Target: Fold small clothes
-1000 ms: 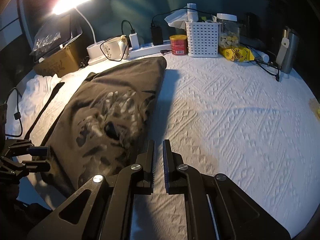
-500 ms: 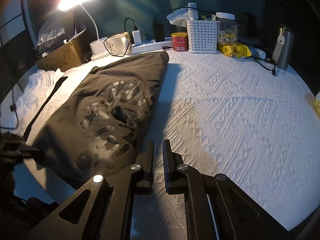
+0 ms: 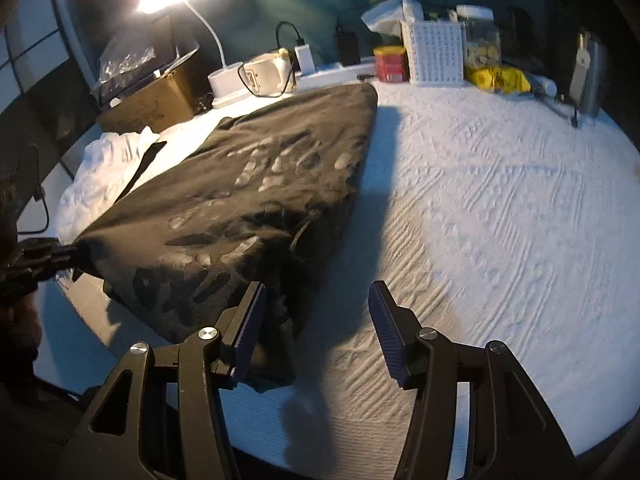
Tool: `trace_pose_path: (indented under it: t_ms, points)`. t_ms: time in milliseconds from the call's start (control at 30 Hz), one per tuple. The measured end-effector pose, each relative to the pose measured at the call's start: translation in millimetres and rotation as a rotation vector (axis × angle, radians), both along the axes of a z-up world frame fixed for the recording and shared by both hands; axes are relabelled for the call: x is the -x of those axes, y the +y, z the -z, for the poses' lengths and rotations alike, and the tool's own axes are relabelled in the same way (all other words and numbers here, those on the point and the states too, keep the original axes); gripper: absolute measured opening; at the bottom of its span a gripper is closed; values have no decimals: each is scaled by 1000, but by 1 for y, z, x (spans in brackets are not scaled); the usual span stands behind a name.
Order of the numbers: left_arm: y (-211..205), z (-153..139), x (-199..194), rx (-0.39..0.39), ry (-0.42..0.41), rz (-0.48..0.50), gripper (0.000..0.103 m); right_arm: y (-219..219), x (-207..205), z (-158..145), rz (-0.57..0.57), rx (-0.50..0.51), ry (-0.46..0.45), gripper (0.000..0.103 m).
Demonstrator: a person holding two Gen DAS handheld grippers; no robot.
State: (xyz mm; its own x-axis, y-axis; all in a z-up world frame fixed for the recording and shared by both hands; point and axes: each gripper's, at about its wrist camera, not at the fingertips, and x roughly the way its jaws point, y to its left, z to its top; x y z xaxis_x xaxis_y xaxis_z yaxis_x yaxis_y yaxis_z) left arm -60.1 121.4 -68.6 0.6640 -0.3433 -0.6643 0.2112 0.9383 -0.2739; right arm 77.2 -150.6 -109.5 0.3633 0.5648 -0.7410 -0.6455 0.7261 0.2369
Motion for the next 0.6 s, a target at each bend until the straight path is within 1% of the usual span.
trace_pose_path:
  t_ms: [100, 133, 167, 200, 233, 267, 333, 433, 500, 533, 600]
  points:
    - [-1, 9, 2, -11, 25, 10, 1, 3, 7, 14, -9, 11, 45, 56]
    - [-2, 13, 2, -22, 33, 14, 1, 2, 11, 19, -11, 6, 62, 55]
    - [-3, 16, 2, -30, 40, 14, 1, 1, 16, 19, -7, -2, 32, 48]
    - [-3, 18, 2, -35, 45, 15, 1, 2, 21, 21, -27, -2, 42, 25]
    - [-4, 22, 2, -34, 52, 17, 1, 2, 25, 22, -31, -17, 49, 18]
    - [-4, 23, 1, -36, 56, 14, 1, 2, 28, 22, -18, -17, 50, 17]
    - [-5, 25, 0, -40, 62, 14, 1, 2, 37, 20, -8, -4, 10, 7]
    - [-8, 21, 2, -40, 54, 16, 1, -6, 46, 1, 27, -30, -30, 7]
    - [-12, 20, 1, -42, 53, 22, 1, -12, 53, -7, 53, -29, -56, 7]
    - [-13, 22, 0, -46, 56, 24, 1, -14, 56, -6, 64, -18, -67, 7]
    - [-12, 28, -2, -47, 73, 22, 1, -15, 62, 7, 90, 9, -50, 7]
